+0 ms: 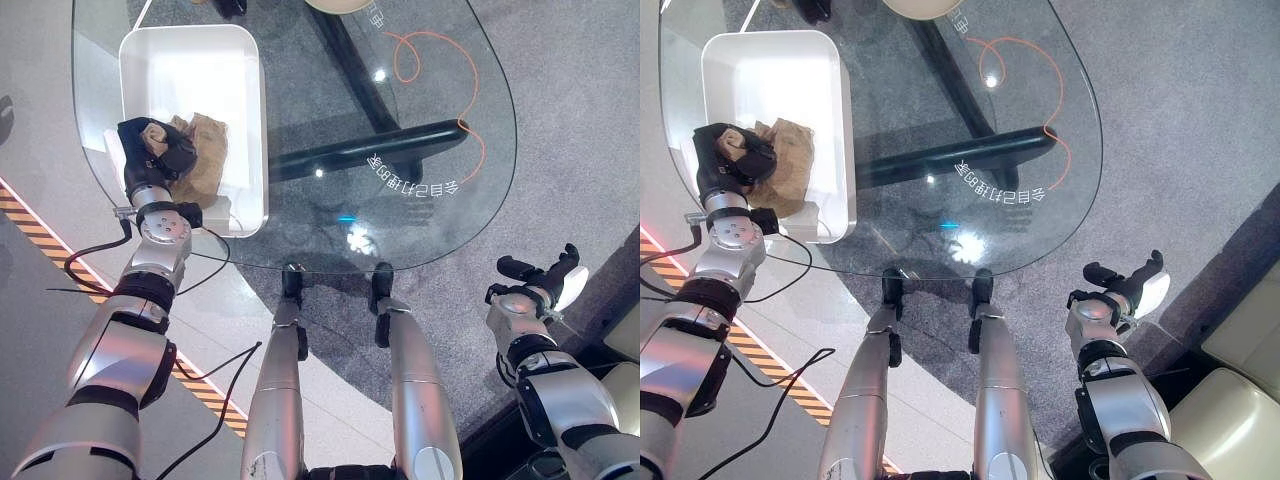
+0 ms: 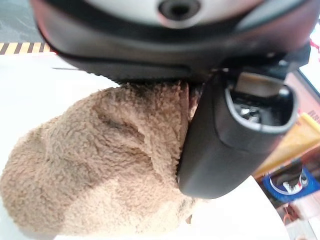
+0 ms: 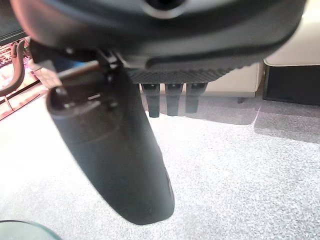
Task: Wipe the table with a cloth and put it in the basket.
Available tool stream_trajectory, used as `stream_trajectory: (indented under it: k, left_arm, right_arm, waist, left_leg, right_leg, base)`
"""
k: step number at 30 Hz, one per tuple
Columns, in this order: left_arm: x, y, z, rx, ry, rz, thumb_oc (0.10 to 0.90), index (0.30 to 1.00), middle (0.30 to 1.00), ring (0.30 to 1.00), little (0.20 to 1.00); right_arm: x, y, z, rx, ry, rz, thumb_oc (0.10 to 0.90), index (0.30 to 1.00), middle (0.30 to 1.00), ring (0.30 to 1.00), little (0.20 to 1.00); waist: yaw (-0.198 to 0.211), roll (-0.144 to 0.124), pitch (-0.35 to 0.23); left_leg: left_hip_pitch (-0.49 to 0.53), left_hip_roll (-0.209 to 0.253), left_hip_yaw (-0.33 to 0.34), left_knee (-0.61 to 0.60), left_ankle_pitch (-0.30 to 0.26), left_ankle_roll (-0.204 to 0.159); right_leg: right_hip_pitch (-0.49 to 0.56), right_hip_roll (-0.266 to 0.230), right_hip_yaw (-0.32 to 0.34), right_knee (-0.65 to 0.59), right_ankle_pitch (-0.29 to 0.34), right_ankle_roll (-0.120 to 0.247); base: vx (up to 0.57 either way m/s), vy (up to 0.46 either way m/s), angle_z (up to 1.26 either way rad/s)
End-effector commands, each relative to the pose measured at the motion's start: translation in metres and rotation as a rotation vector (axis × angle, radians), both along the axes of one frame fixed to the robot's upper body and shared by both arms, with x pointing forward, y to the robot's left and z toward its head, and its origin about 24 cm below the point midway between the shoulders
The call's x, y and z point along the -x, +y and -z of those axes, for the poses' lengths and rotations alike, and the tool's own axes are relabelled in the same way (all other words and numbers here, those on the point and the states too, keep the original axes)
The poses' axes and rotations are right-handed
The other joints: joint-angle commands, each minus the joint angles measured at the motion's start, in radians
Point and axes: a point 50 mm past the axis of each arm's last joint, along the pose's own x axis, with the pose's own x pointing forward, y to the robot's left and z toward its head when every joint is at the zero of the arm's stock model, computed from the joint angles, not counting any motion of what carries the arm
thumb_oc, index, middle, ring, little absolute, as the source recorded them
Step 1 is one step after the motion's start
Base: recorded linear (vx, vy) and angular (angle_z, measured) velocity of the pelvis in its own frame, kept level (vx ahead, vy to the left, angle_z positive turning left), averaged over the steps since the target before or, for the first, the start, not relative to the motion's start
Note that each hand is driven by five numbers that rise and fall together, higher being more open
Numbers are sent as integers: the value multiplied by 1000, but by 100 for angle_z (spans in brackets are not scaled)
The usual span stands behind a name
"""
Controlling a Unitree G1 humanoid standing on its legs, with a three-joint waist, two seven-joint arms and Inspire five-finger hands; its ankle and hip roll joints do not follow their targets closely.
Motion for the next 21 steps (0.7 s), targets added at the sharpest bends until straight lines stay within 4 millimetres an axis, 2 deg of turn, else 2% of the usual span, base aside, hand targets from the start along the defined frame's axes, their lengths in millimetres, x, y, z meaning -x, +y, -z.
stream_trajectory:
  k: [1, 21]
  left_arm:
    - [6, 26, -47, -43, -123, -68, 800, 900, 900, 900, 900]
    - [4, 23, -50, -31, -136, -51, 800, 900, 900, 900, 900]
  right_arm:
    - [13, -37, -16, 102, -32, 87, 800, 900, 900, 900, 900]
    - [12, -39, -19, 102, -40, 88, 800, 900, 900, 900, 900]
  waist:
    - [-4, 14, -29]
    - [-3, 16, -29]
  left_leg:
    - [30, -40, 71, 45, -74, 61]
    - [30, -40, 71, 42, -74, 60]
  right_leg:
    - [58, 72, 23, -60, 16, -1]
    - [61, 69, 24, -69, 19, 1]
  base:
    - [0, 0, 0]
    - [0, 0, 0]
